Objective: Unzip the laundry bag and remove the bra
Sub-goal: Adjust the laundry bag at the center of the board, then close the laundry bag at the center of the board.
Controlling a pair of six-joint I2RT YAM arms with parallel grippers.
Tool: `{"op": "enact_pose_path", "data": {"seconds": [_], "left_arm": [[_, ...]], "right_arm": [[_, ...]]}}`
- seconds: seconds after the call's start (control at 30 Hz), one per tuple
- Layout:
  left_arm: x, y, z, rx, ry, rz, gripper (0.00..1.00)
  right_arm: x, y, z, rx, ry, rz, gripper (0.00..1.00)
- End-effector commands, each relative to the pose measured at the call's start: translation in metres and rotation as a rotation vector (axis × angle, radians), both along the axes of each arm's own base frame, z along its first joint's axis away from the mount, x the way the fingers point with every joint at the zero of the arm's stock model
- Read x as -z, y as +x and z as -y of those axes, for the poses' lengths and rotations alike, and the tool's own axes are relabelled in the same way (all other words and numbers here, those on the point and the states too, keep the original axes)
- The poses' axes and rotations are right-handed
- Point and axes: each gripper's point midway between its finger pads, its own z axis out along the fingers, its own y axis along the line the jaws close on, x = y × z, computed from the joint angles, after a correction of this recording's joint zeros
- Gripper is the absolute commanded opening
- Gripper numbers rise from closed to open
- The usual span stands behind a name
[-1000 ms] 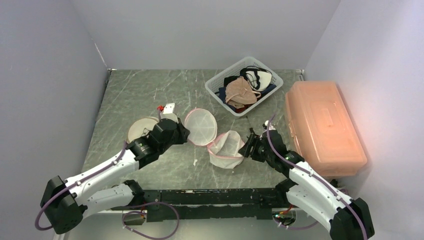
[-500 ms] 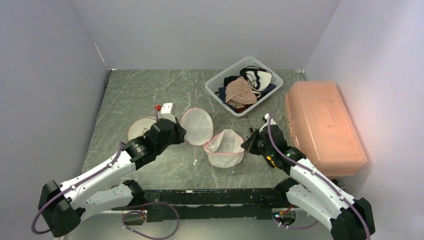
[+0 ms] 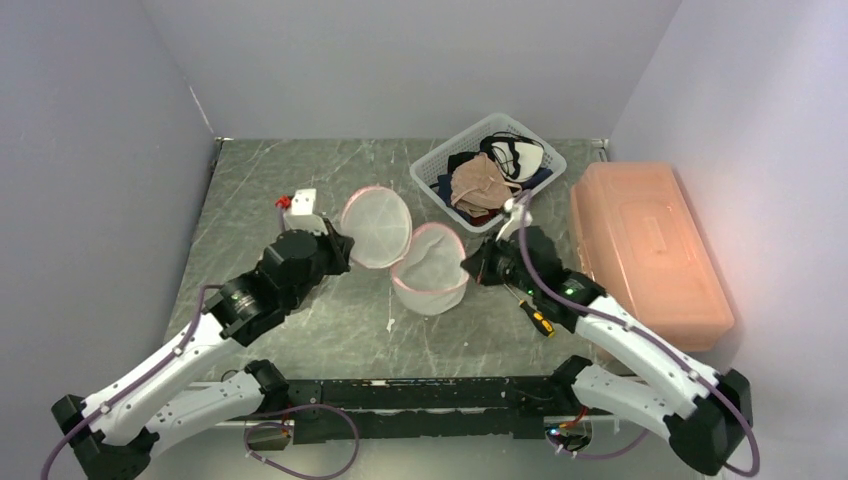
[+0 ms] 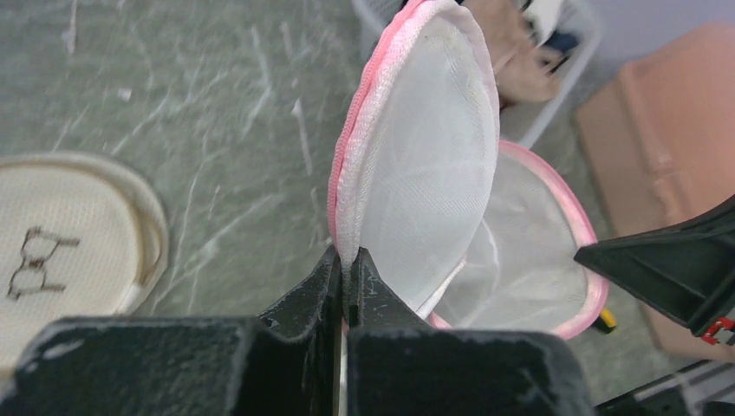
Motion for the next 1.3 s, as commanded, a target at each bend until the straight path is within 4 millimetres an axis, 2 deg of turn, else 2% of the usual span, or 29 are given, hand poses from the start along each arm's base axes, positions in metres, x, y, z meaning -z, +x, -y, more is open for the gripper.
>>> {"op": "enact_pose_path", "data": {"seconds": [0.0,0.1,0.3,0.37,0.47,0.6,0.7,0.87,0.9,1.0,1.07,1.13,1.27], "left_arm": [[0.044,-0.009,-0.019,-0.072,0.064,-0.114,0.03],[0.036,-0.011,-0.027,-0.085,0.066,-0.077,0.03],[0.014,-0.012,-0.030,-0.076,0.070,-0.038,0.03],[0.007,-0.012,-0.030,-0.064,0.067,-0.014,0.03],[-0.004,-0.010,-0.028,-0.046,0.072,0.025,0.02],[-0.015,-0.001,-0.024,-0.034,0.120,0.070,0.03],[-0.010,0.006,-0.024,-0.044,0.178,0.067,0.03],[0.014,0.018,-0.023,-0.060,0.270,0.087,0.03],[0.017,0.019,-0.022,-0.064,0.280,0.093,0.03],[0.018,0.022,-0.021,-0.072,0.308,0.123,0.03],[0.015,0.024,-0.018,-0.069,0.343,0.161,0.03],[0.016,0.026,-0.013,-0.057,0.379,0.204,0.03],[0.007,0.025,0.006,-0.005,0.393,0.315,0.03]], "right_arm": [[0.058,-0.009,-0.011,-0.022,-0.045,-0.107,0.00],[0.058,-0.013,-0.024,-0.064,-0.044,-0.094,0.00],[0.034,-0.008,-0.042,-0.077,-0.065,-0.009,0.00],[0.031,-0.008,-0.046,-0.075,-0.074,0.011,0.00],[0.042,-0.005,-0.048,-0.056,-0.080,0.005,0.00],[0.069,0.003,-0.043,0.025,-0.085,-0.029,0.00],[0.088,0.002,-0.039,0.064,-0.094,-0.078,0.00],[0.099,-0.007,-0.035,0.065,-0.085,-0.115,0.01],[0.097,-0.008,-0.034,0.063,-0.080,-0.116,0.08],[0.085,-0.013,-0.031,0.060,-0.052,-0.108,0.43],[0.072,-0.016,-0.031,0.053,-0.027,-0.102,0.58],[0.050,-0.016,-0.034,0.044,0.006,-0.091,0.67],[-0.003,-0.013,-0.043,0.038,0.089,-0.074,0.76]]}}
